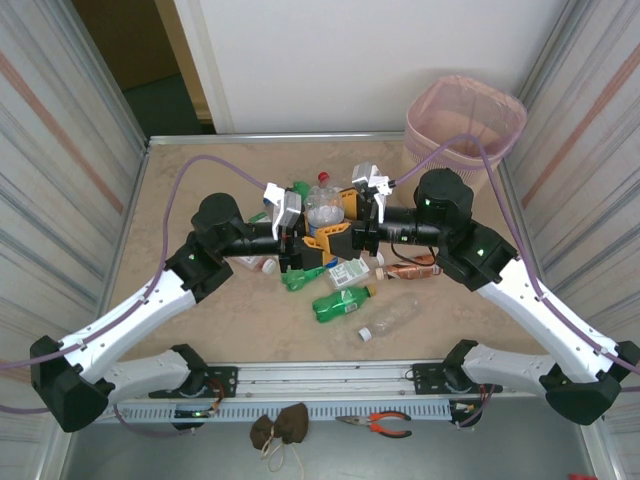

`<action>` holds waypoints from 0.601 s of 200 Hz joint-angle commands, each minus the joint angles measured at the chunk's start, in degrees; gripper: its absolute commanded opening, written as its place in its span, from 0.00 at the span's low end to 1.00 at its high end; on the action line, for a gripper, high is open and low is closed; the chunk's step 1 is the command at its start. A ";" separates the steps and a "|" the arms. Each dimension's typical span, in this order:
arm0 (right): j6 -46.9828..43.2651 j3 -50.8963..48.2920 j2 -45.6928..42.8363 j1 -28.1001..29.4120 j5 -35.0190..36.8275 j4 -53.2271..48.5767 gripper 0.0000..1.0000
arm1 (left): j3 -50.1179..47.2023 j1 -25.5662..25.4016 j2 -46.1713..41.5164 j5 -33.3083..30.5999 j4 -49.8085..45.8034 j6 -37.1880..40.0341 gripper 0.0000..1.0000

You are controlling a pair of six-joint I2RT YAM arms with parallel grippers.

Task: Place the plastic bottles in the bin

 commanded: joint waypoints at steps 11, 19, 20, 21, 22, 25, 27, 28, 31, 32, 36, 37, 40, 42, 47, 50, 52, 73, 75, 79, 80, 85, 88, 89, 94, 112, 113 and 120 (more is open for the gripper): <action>-0.20 2.22 -1.40 0.64 0.02 -0.14 0.61 | 2.26 -0.60 -0.46 1.30 1.91 1.12 0.42; -0.16 2.34 -1.47 0.70 0.13 0.01 0.60 | 2.33 -0.68 -0.38 1.32 2.00 1.08 0.43; -0.12 2.28 -1.44 0.78 0.14 0.02 0.59 | 2.34 -0.68 -0.46 1.28 2.02 1.07 0.43; -0.09 2.29 -1.46 0.82 0.10 0.07 0.59 | 2.34 -0.68 -0.41 1.26 2.03 1.12 0.44; -0.13 2.30 -1.48 0.80 0.08 0.09 0.59 | 2.35 -0.68 -0.39 1.25 2.04 1.09 0.44; -0.11 2.26 -1.49 0.85 0.15 0.04 0.58 | 2.31 -0.68 -0.48 1.17 2.05 1.11 0.44; -0.13 2.28 -1.53 0.86 0.21 0.10 0.58 | 2.34 -0.68 -0.48 1.09 2.05 1.10 0.44; -0.14 2.29 -1.51 0.82 0.22 0.06 0.57 | 2.26 -0.68 -0.51 1.08 2.00 1.08 0.44; -0.11 2.31 -1.49 0.83 0.29 0.11 0.57 | 2.27 -0.68 -0.50 0.95 2.01 1.12 0.45; -0.09 2.26 -1.49 0.85 0.35 0.11 0.57 | 2.27 -0.68 -0.48 0.92 2.03 1.14 0.45; -0.07 2.40 -1.50 0.94 0.45 0.12 0.56 | 2.30 -0.69 -0.54 0.85 2.04 1.08 0.45; -0.07 2.40 -1.54 0.95 0.52 0.12 0.56 | 2.28 -0.68 -0.59 0.83 2.00 1.12 0.45; 0.01 2.40 -1.50 0.91 0.65 0.21 0.56 | 2.31 -0.68 -0.57 0.76 2.00 1.14 0.45; 0.01 2.33 -1.49 0.88 0.73 0.27 0.56 | 2.29 -0.68 -0.64 0.73 2.03 1.13 0.46; 0.06 2.39 -1.48 0.88 0.97 0.33 0.56 | 2.25 -0.72 -0.67 0.59 1.97 1.15 0.46; 0.17 2.37 -1.53 0.94 1.08 0.44 0.56 | 2.21 -0.68 -0.71 0.54 1.96 1.16 0.47; 0.19 2.35 -1.57 0.95 1.17 0.46 0.56 | 2.25 -0.72 -0.74 0.47 1.94 1.11 0.47; 0.29 2.39 -1.74 0.97 2.21 0.80 0.55 | 2.31 -0.68 -1.19 -0.39 1.45 1.46 0.50; 0.28 2.39 -1.75 0.93 2.35 0.81 0.54 | 2.27 -0.68 -1.16 -0.49 1.43 1.43 0.51; 0.28 2.33 -1.76 0.91 2.57 0.86 0.54 | 2.29 -0.70 -1.30 -0.67 1.31 1.58 0.52; 0.28 2.36 -1.76 0.89 2.68 0.84 0.54 | 2.28 -0.69 -1.32 -0.73 1.28 1.59 0.53; 0.28 2.42 -1.84 0.92 2.99 0.82 0.54 | 2.30 -0.73 -1.42 -0.98 1.05 1.73 0.55; 0.28 2.48 -1.82 0.93 3.18 0.89 0.54 | 2.34 -0.69 -1.43 -1.16 0.93 1.83 0.57; 0.28 2.48 -1.83 0.94 3.29 0.85 0.54 | 2.35 -0.68 -1.43 -1.23 0.87 1.85 0.58; 0.28 2.55 -1.87 0.95 3.74 0.75 0.54 | 2.35 -0.68 -1.60 -1.66 0.74 1.97 0.60; -0.15 3.62 -1.52 0.83 5.93 -0.73 0.52 | 2.35 -0.68 -2.09 -3.33 -0.21 2.58 0.69; -0.15 3.67 -1.51 0.85 6.02 -0.79 0.52 | 2.30 -0.68 -2.11 -3.46 -0.31 2.66 0.69; -0.48 4.05 -1.36 0.61 6.89 -1.46 0.52 | 2.18 -0.68 -2.51 -4.37 -0.76 2.92 0.70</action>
